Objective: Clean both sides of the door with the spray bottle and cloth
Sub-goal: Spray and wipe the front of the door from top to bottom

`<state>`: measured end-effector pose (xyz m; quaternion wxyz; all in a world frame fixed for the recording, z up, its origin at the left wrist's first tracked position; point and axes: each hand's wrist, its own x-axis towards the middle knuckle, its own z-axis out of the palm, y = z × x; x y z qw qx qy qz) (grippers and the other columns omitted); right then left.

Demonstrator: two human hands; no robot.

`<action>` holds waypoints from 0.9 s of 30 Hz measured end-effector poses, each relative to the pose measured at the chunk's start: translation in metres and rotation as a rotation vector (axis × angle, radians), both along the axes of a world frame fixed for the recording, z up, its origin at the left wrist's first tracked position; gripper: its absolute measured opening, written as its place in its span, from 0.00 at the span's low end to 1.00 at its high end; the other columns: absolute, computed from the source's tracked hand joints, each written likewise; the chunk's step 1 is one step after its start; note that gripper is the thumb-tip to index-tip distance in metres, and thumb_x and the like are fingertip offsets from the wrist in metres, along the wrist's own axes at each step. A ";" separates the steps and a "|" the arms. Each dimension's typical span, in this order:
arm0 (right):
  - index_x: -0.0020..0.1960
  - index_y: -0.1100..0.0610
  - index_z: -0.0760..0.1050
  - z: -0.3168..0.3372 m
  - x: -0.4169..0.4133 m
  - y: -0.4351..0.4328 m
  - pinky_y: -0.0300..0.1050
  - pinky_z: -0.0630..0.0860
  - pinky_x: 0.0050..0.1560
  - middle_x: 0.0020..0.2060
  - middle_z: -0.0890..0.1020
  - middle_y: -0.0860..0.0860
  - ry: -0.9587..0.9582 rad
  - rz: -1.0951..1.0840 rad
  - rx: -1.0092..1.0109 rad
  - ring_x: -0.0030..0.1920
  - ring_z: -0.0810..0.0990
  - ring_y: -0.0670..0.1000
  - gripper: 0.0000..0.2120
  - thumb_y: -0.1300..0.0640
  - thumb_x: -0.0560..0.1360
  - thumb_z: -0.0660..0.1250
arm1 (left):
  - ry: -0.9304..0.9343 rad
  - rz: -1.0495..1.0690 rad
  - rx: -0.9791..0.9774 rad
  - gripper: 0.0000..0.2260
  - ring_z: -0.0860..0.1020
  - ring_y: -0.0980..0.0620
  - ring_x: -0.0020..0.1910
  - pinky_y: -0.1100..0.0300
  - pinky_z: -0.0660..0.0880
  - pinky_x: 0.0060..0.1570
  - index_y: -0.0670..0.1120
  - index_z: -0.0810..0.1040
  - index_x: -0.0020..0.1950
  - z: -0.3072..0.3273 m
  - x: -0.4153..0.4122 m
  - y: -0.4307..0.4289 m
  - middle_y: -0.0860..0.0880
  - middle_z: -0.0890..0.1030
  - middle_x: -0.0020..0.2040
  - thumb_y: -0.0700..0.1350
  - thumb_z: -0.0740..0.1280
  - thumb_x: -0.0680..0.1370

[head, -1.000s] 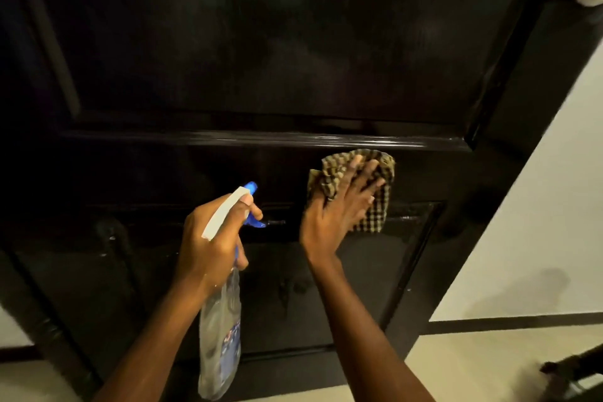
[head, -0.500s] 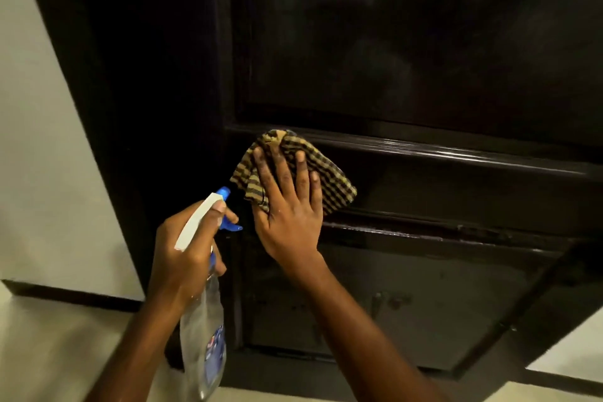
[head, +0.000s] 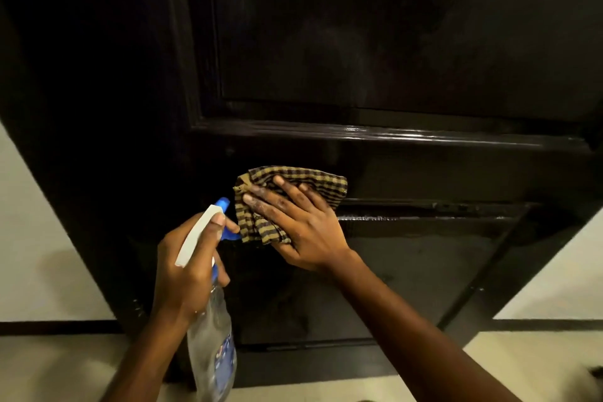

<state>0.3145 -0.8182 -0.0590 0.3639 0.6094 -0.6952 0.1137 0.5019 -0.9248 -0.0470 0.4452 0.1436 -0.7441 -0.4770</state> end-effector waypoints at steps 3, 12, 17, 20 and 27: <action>0.79 0.48 0.61 0.001 0.000 0.005 0.43 0.47 0.78 0.79 0.63 0.47 -0.060 0.063 0.000 0.81 0.49 0.47 0.29 0.45 0.78 0.56 | -0.005 -0.001 0.046 0.16 0.74 0.50 0.20 0.64 0.73 0.25 0.50 0.76 0.42 -0.006 -0.005 0.011 0.42 0.75 0.24 0.59 0.56 0.77; 0.78 0.52 0.65 -0.028 0.008 0.012 0.47 0.49 0.78 0.79 0.63 0.47 -0.343 0.304 -0.037 0.81 0.52 0.49 0.29 0.46 0.79 0.52 | 0.082 0.051 0.130 0.21 0.73 0.50 0.20 0.62 0.71 0.25 0.47 0.77 0.37 -0.041 -0.009 0.024 0.45 0.72 0.21 0.63 0.60 0.75; 0.78 0.54 0.66 -0.080 0.011 0.018 0.45 0.47 0.79 0.78 0.66 0.46 -0.692 0.519 -0.071 0.81 0.53 0.46 0.29 0.53 0.77 0.53 | 0.140 0.031 0.137 0.30 0.73 0.46 0.20 0.58 0.71 0.24 0.47 0.79 0.42 -0.081 -0.012 0.035 0.42 0.72 0.22 0.75 0.63 0.67; 0.76 0.50 0.67 -0.106 0.013 0.011 0.46 0.48 0.79 0.76 0.67 0.41 -0.847 0.648 -0.163 0.80 0.55 0.43 0.23 0.58 0.81 0.55 | 0.242 0.047 0.195 0.29 0.74 0.51 0.21 0.64 0.72 0.23 0.48 0.81 0.44 -0.106 -0.016 0.043 0.46 0.74 0.23 0.74 0.68 0.63; 0.61 0.57 0.81 -0.150 0.031 0.013 0.55 0.75 0.63 0.52 0.85 0.50 -1.504 0.791 -0.288 0.56 0.82 0.52 0.18 0.51 0.79 0.60 | 0.318 0.049 0.042 0.16 0.71 0.49 0.18 0.59 0.69 0.21 0.46 0.80 0.40 -0.146 -0.015 0.067 0.46 0.76 0.24 0.53 0.60 0.79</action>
